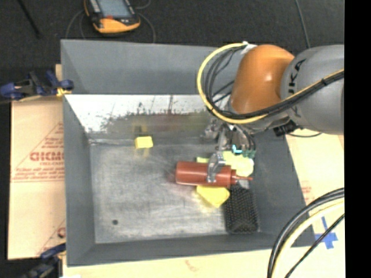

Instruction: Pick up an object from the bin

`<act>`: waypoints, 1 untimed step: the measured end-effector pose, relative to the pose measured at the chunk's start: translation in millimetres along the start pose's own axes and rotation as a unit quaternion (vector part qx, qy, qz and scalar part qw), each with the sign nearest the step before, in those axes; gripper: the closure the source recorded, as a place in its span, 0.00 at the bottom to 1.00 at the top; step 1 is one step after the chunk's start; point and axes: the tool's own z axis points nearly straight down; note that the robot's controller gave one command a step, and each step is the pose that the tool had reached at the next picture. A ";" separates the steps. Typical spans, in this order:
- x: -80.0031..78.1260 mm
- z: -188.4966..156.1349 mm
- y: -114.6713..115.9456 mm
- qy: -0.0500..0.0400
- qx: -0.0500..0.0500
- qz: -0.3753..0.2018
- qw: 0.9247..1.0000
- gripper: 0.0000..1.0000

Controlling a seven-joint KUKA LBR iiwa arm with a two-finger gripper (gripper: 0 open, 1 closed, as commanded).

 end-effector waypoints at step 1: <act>-1.9 -4.5 0.0 -0.004 0.000 0.000 1.000 0.00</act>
Offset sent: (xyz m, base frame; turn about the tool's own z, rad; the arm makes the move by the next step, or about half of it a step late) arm -0.0047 -0.0553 -0.0005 -0.0471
